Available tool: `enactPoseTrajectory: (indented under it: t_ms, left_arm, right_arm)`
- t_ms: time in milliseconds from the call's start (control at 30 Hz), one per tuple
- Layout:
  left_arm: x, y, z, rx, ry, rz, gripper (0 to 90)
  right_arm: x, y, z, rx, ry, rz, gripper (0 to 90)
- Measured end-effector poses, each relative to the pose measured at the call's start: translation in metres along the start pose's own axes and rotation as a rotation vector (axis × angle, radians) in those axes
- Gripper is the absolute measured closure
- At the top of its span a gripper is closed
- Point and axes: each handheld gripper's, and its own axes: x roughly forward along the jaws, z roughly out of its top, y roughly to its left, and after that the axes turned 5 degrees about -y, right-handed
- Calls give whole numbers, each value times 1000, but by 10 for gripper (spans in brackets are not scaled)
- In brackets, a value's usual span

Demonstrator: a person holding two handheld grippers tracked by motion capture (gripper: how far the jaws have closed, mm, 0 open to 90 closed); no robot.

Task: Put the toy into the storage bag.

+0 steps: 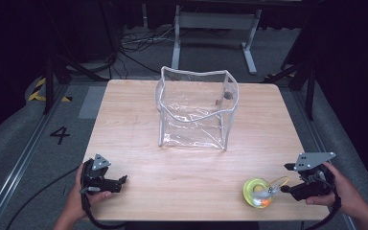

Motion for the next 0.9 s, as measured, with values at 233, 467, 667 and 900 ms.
enactPoseTrajectory:
  t_ms: [233, 467, 667, 900]
  left_arm:
    - [0, 0, 0, 1, 0, 0, 5]
    - [0, 0, 0, 0, 1, 0, 5]
    - [0, 0, 0, 0, 1, 0, 5]
    - [0, 0, 0, 1, 1, -1, 5]
  right_arm:
    - [1, 5, 19, -37, 22, 11, 330]
    - [0, 8, 36, -79, 57, 33, 522]
    - [-7, 11, 46, -103, 67, 58, 726]
    - [-15, 14, 49, -137, 92, 96, 880]
